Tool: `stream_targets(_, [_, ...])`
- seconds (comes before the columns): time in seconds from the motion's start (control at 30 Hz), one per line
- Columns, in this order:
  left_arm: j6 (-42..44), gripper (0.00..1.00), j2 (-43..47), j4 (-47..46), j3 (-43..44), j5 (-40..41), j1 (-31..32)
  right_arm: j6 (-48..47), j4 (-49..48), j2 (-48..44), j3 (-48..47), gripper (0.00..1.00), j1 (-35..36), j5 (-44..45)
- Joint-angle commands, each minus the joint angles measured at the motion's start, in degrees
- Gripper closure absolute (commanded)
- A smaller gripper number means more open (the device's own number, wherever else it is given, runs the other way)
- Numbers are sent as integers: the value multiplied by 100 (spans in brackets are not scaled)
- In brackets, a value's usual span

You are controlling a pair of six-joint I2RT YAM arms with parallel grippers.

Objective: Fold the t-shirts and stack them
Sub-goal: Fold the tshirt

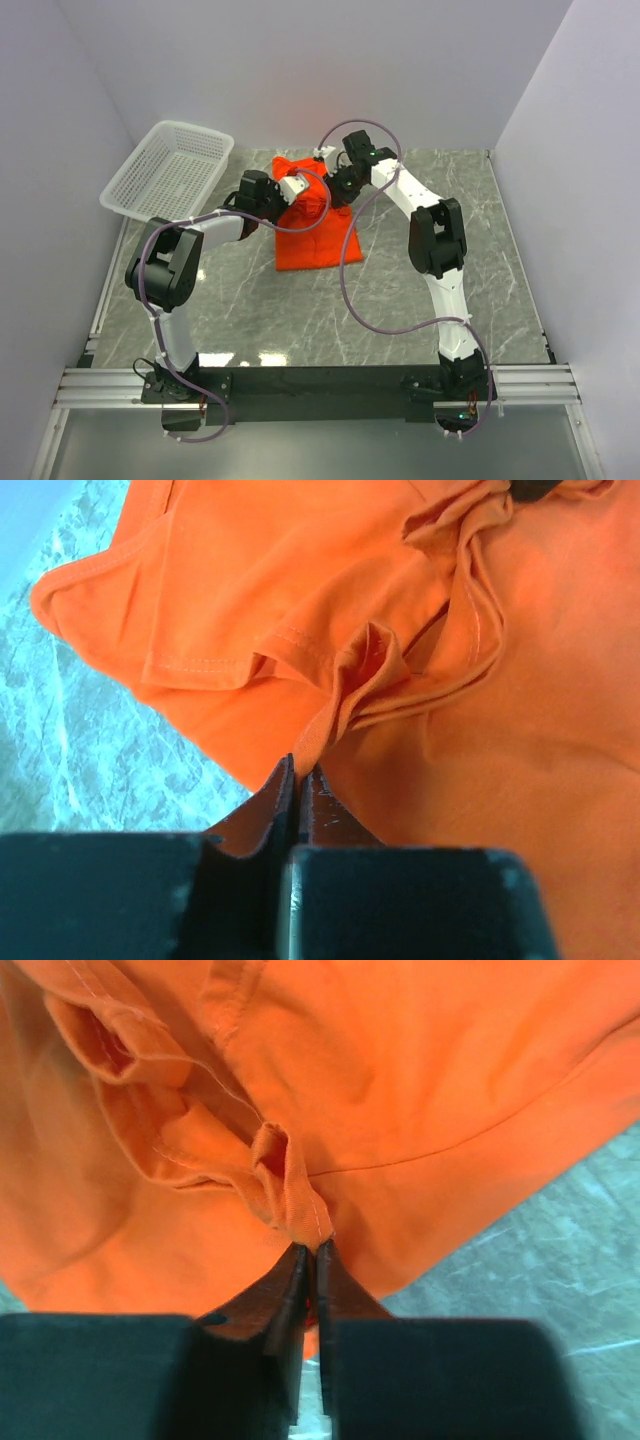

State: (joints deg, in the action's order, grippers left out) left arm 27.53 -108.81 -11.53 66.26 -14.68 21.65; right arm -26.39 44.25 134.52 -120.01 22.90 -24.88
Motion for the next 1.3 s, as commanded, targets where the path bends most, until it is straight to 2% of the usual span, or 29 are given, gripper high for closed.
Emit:
stream_targets(0.0, [-133,93,-43,-183,133,149,-20,81,-250,22,-225,86,39,211])
stream_targets(0.03, [-177,79,-35,-270,142,167,-20,151,-294,13,-216,81,40,316])
stream_targets(0.07, [-317,71,-35,-271,220,297,-12,204,-329,-13,-208,67,31,439])
stream_targets(0.17, [-633,51,-35,-52,649,640,-3,581,-618,-136,-164,59,39,1133])
stream_targets(0.2, [-696,44,-17,18,765,859,-3,835,-802,-163,-137,51,31,1405])
stream_targets(0.23, [-775,36,-8,89,861,974,-3,907,-847,-189,-128,48,5,1677])
stream_targets(0.33, [-889,35,115,230,1134,1386,-12,1092,-927,-347,-50,45,-22,1768])
stream_targets(0.43, [-1213,34,308,721,1424,1633,-12,1067,-918,-637,187,45,-101,1453])
stream_targets(0.53, [-1783,34,536,1616,1644,1434,-38,506,-761,-1120,678,44,-259,199])
stream_targets(0.57, [-1925,34,598,1828,1705,1311,-55,225,-412,-1304,750,42,-346,-789])
stream_targets(0.63, [-2267,35,843,2285,1453,690,-56,-1091,265,-1480,864,36,-382,-1542])
stream_targets(0.67, [-2322,36,957,2365,1303,459,-56,-1679,991,-1559,934,34,-374,-1833])
stream_targets(0.7, [-2392,33,1220,2401,1102,274,-56,-2668,1198,-1665,1301,34,-382,-2071])
stream_targets(0.77, [-2507,29,1511,2515,557,-226,-38,-3395,1235,-2191,1942,34,-373,-2056])
stream_targets(0.8, [-2542,29,1791,2489,355,-333,-12,-3999,992,-2402,2677,33,-382,-1925])
stream_targets(0.9, [-2586,29,2136,2681,-191,-449,137,-4654,367,-3044,3778,31,-339,-1678])
stream_targets(1.03, [-2613,30,2259,3385,-385,-247,471,-4665,120,-3212,4169,31,-198,-1327])
stream_targets(1.1, [-2437,29,2417,3569,-543,138,875,-4559,-56,-3256,4336,31,-171,-1317])
stream_targets(1.27, [-1041,28,2891,3509,-1220,913,1500,-4497,-49,-3414,4442,31,-180,-1318])
